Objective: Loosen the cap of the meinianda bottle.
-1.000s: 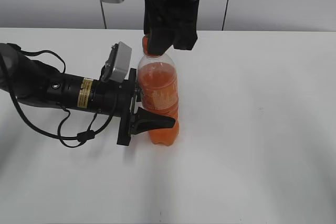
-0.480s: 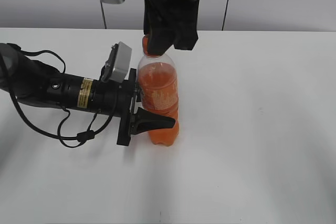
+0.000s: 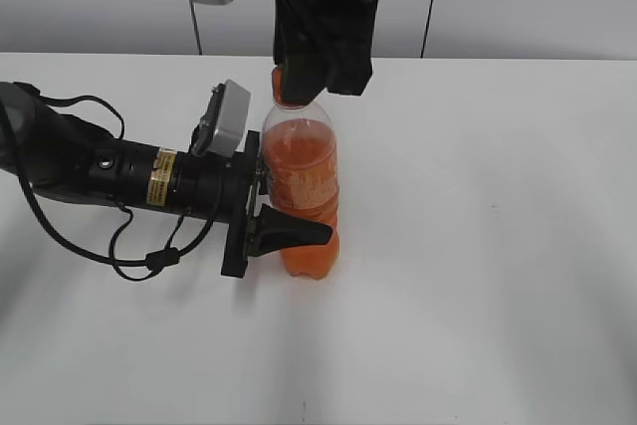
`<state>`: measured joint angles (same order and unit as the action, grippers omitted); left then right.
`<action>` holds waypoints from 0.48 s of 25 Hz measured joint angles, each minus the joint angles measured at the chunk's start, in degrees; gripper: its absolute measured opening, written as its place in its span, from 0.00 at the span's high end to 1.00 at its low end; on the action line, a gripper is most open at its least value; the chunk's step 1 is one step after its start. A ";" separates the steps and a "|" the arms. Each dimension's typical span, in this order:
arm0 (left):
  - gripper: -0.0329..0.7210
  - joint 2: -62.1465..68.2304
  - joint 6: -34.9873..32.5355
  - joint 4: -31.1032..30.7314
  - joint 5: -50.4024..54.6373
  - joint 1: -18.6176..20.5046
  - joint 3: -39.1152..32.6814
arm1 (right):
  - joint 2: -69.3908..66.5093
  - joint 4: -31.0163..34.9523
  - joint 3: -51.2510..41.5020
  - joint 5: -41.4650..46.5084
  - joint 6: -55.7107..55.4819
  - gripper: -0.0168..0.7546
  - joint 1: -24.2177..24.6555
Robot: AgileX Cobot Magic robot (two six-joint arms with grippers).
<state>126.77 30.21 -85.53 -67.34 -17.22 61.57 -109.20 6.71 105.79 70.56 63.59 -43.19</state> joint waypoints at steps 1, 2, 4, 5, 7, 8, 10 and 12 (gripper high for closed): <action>0.42 0.00 0.00 0.00 -0.04 0.00 0.00 | 0.05 -0.05 0.00 0.00 -0.10 0.58 0.00; 0.42 0.00 0.14 -0.06 -0.04 0.00 0.00 | 0.05 0.02 0.00 0.00 -0.18 0.56 0.00; 0.42 0.00 0.18 -0.12 -0.04 -0.05 0.00 | 0.05 0.19 0.00 0.00 -0.39 0.51 0.00; 0.42 0.00 0.18 -0.12 -0.04 -0.05 0.00 | 0.05 0.18 0.00 -0.05 -0.62 0.48 0.00; 0.42 0.00 0.18 -0.17 -0.04 -0.05 0.00 | 0.05 0.18 0.00 -0.05 -1.08 0.44 0.00; 0.42 0.00 0.18 -0.17 -0.04 -0.05 0.00 | 0.05 0.18 0.00 -0.05 -1.33 0.43 0.00; 0.42 0.00 0.18 -0.17 -0.04 -0.05 0.00 | 0.05 0.18 0.00 -0.05 -1.96 0.41 0.00; 0.42 0.00 0.18 -0.17 -0.12 -0.05 0.00 | 0.17 0.18 0.00 -0.05 -2.96 0.41 0.00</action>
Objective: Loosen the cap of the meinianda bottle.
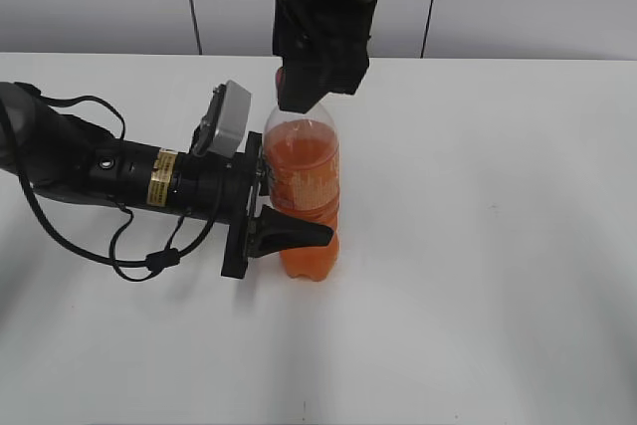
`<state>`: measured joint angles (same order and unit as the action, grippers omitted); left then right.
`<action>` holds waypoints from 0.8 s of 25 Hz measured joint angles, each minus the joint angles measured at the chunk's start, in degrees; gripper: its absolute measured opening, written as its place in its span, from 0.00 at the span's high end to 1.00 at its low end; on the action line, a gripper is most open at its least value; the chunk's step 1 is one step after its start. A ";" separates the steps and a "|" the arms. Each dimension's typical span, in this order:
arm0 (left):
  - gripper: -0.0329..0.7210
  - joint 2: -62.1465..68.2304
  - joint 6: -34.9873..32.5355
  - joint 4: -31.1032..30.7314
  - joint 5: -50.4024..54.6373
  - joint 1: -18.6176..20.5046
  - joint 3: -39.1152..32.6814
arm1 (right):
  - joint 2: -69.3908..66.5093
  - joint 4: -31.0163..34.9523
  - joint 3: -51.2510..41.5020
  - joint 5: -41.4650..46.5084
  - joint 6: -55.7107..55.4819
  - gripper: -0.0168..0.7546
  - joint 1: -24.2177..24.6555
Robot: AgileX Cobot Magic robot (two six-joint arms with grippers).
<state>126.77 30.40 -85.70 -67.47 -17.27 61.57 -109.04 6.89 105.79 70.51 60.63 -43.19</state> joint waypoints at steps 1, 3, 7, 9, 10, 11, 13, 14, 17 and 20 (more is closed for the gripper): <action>0.42 0.00 0.02 -0.04 0.01 0.00 0.00 | 0.31 0.00 0.00 0.00 -0.74 0.41 0.00; 0.42 0.00 0.07 -0.04 0.01 0.00 0.00 | 1.33 0.15 0.00 0.00 -2.41 0.41 0.00; 0.42 0.00 0.06 -0.04 0.01 0.00 0.00 | 4.74 1.63 0.00 0.00 -7.77 0.41 0.00; 0.42 0.00 0.06 -0.04 0.01 0.00 0.00 | 6.40 3.31 0.00 0.00 -12.53 0.41 0.00; 0.42 0.00 0.06 -0.04 0.01 0.00 0.00 | 6.91 3.84 0.00 0.00 -16.05 0.41 0.00; 0.42 0.00 0.06 -0.04 0.09 0.00 0.00 | 7.31 4.38 0.15 0.00 -20.33 0.41 0.00; 0.42 0.00 0.06 -0.04 0.09 0.00 0.00 | 7.69 4.69 0.36 0.00 -28.88 0.41 0.00; 0.42 0.00 0.06 -0.04 0.09 0.00 0.00 | 7.81 4.56 0.41 0.00 -33.42 0.40 0.00; 0.42 0.00 0.13 -0.04 0.03 0.00 0.00 | 7.83 3.65 0.55 0.00 -49.32 0.40 0.00; 0.42 0.00 0.13 -0.04 0.08 0.00 0.00 | 7.83 3.13 0.55 0.00 -64.38 0.40 0.00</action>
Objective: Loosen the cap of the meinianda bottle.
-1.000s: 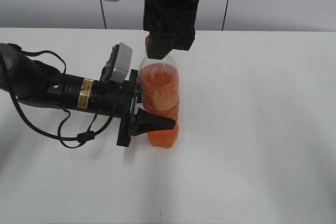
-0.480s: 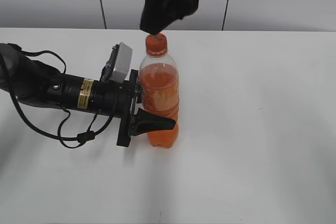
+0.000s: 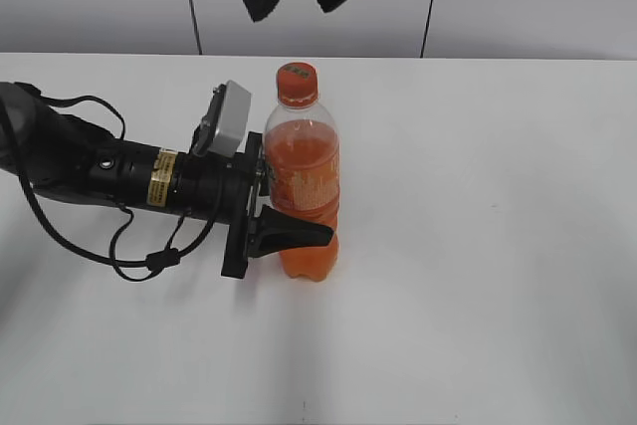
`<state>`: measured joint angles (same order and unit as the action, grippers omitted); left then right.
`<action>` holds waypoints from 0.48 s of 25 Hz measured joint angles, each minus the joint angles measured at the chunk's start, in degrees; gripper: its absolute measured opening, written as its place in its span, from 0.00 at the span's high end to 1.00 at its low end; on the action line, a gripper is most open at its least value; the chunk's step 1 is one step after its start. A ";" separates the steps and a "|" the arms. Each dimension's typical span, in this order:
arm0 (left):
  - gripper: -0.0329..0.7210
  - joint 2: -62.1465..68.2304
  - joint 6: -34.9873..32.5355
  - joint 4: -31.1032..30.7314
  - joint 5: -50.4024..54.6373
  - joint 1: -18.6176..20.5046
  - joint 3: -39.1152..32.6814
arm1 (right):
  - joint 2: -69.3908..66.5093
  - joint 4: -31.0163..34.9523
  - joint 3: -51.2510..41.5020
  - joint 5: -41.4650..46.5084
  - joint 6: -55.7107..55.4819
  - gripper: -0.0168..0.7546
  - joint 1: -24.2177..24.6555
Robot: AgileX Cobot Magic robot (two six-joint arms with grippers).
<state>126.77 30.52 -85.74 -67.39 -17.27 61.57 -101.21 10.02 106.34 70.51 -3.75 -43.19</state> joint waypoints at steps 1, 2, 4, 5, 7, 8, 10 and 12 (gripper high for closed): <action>0.42 0.00 0.04 0.00 0.00 0.00 0.00 | 0.00 -0.25 0.00 0.00 -4.09 0.40 0.00; 0.42 0.00 0.04 0.00 0.00 0.00 0.00 | 0.00 -0.75 0.00 0.00 -7.24 0.40 -0.01; 0.42 0.00 0.06 0.05 0.00 0.00 0.00 | -0.56 -2.38 0.00 0.00 -13.79 0.40 -0.06; 0.42 0.00 0.06 0.05 0.05 0.00 0.00 | -1.00 -3.08 0.00 0.00 -16.01 0.40 -0.06; 0.42 0.00 0.11 0.15 0.05 0.00 0.00 | -2.23 -3.64 -0.06 0.00 -19.31 0.40 -0.06; 0.42 0.00 0.11 0.15 -0.08 0.00 0.00 | -3.05 -3.64 -0.19 0.00 -20.76 0.40 -0.06; 0.42 0.00 0.11 0.15 -0.15 0.00 0.00 | -4.18 -3.89 -0.36 -0.06 -22.91 0.40 -0.06; 0.42 0.00 0.11 0.15 -0.10 0.00 0.00 | -5.13 -4.48 -0.36 -0.06 -24.19 0.40 -0.06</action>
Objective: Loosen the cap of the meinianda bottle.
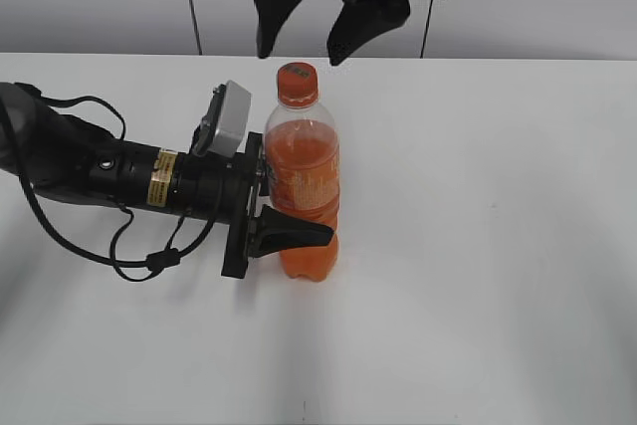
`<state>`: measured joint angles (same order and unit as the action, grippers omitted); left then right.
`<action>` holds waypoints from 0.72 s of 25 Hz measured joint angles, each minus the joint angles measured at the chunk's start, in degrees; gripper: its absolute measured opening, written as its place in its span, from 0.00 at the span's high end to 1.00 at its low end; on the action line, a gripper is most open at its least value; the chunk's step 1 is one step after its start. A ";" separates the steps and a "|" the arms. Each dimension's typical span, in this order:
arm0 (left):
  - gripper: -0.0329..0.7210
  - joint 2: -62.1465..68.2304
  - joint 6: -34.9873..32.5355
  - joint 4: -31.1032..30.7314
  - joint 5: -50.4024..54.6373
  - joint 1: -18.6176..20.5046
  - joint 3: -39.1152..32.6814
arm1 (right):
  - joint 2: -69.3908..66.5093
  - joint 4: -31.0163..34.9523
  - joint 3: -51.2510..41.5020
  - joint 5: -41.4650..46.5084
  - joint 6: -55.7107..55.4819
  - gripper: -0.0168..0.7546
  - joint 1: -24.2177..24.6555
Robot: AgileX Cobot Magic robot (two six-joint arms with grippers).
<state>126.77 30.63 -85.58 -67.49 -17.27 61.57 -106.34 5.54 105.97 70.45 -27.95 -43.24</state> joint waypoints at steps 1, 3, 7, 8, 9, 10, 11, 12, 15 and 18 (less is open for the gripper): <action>0.42 0.00 0.00 0.00 0.00 0.00 0.00 | -0.45 -0.22 0.00 0.00 -0.54 0.40 0.00; 0.42 0.00 0.00 -0.05 0.00 0.00 0.00 | -1.38 -0.34 0.00 0.00 -1.04 0.40 0.00; 0.42 0.00 0.00 -0.05 -0.10 0.00 0.00 | -2.42 -0.45 -0.07 0.00 -1.31 0.40 0.00; 0.42 0.00 0.00 -0.05 -0.10 0.00 0.00 | -2.42 -0.51 -0.07 0.00 -1.30 0.40 0.00; 0.42 0.00 0.00 -0.11 -0.11 0.00 0.00 | -2.42 -0.56 -0.07 0.00 -1.30 0.40 0.00; 0.42 0.00 0.00 -0.17 -0.17 0.00 0.00 | -2.42 -0.63 -0.07 0.00 -1.32 0.40 0.00; 0.42 0.00 0.00 -0.17 -0.17 0.00 0.00 | -2.42 -0.63 -0.07 0.00 -1.32 0.40 0.00; 0.42 0.00 0.00 -0.17 -0.19 0.00 0.00 | -2.42 -0.63 -0.07 0.00 -1.39 0.40 0.00; 0.42 0.00 0.00 -0.17 -0.19 0.00 0.00 | -2.74 -0.42 -0.07 0.00 -1.39 0.41 0.00; 0.42 0.00 0.00 -0.17 -0.19 0.00 0.00 | -3.00 0.64 -0.09 0.00 -1.39 0.42 0.00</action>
<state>126.77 30.63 -85.75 -67.68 -17.27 61.57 -109.34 6.18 105.89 70.45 -29.34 -43.24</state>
